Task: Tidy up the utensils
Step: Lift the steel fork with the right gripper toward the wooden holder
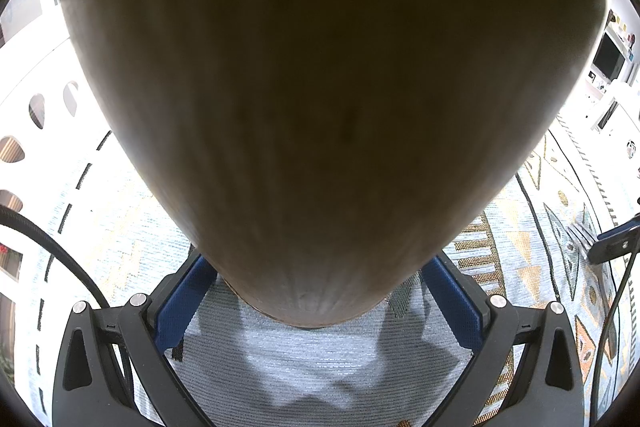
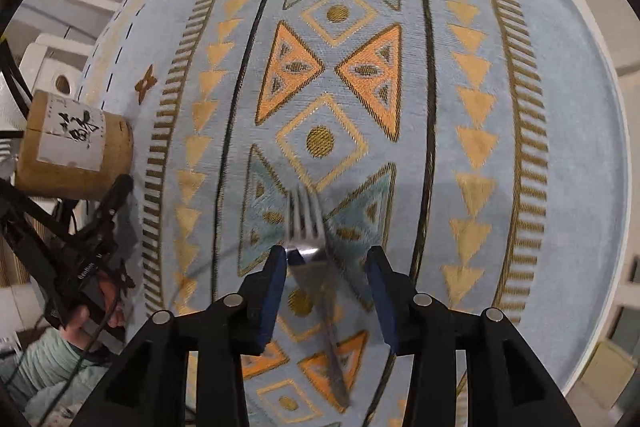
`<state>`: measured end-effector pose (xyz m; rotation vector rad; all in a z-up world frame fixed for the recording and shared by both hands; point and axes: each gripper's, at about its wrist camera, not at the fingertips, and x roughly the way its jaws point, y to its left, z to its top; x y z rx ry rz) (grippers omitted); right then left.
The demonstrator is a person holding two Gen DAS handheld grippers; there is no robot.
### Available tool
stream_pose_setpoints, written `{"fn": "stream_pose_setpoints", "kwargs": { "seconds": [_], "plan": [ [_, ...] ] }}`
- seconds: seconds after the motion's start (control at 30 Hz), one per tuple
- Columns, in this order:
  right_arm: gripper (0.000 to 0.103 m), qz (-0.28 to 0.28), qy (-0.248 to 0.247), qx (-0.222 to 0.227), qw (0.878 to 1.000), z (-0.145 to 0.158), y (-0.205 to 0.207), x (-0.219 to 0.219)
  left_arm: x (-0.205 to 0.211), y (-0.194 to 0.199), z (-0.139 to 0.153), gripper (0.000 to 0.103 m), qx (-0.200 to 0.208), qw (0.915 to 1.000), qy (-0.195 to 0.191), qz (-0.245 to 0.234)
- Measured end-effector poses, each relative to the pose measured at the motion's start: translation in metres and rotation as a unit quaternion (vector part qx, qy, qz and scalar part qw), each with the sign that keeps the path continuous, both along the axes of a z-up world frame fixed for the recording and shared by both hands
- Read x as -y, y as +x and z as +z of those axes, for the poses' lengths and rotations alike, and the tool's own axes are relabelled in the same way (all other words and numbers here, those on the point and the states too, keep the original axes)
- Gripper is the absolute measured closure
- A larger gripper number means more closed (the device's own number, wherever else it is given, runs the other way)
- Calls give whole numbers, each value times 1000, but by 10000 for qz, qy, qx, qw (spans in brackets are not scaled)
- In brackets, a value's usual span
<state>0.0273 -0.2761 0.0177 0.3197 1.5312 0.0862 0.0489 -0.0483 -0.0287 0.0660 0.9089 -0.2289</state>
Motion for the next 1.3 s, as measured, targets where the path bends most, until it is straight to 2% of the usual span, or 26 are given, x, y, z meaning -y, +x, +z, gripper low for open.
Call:
{"fn": "stream_pose_setpoints", "kwargs": {
  "seconds": [0.07, 0.2, 0.33, 0.4, 0.53, 0.63, 0.73, 0.87, 1.13, 1.2, 1.3],
  "plan": [
    [62, 33, 156, 11, 9999, -4, 1, 2, 0, 0, 0, 0, 0, 10000, -1, 0],
    [67, 299, -228, 32, 9993, -2, 3, -17, 0, 0, 0, 0, 0, 10000, 0, 0],
    [93, 215, -113, -78, 9997, -4, 6, -27, 0, 0, 0, 0, 1, 10000, 0, 0],
    [96, 115, -189, -162, 9996, -7, 8, -32, 0, 0, 0, 0, 1, 10000, 1, 0],
    [100, 207, -501, -46, 9985, -4, 15, -48, 0, 0, 0, 0, -1, 10000, -3, -1],
    [100, 80, -141, 456, 9988, 18, 12, -44, 0, 0, 0, 0, 1, 10000, 1, 1],
    [100, -66, 295, 1231, 9919, 61, 8, -40, 0, 0, 0, 0, 1, 10000, 1, 1],
    [100, -236, 264, 2149, 9760, 120, 3, -37, 0, 0, 0, 0, 0, 10000, -1, 0],
    [100, -252, 142, 3711, 9281, 226, 19, -62, 0, 0, 0, 0, 1, 10000, -1, 1],
    [100, -154, 211, 4095, 9119, 256, 24, -72, 0, 0, 0, 0, 1, 10000, 1, 2],
    [100, -8, 472, 4408, 8963, 285, 27, -83, 0, 0, 0, 0, 1, 10000, 1, 2]
  ]
}}
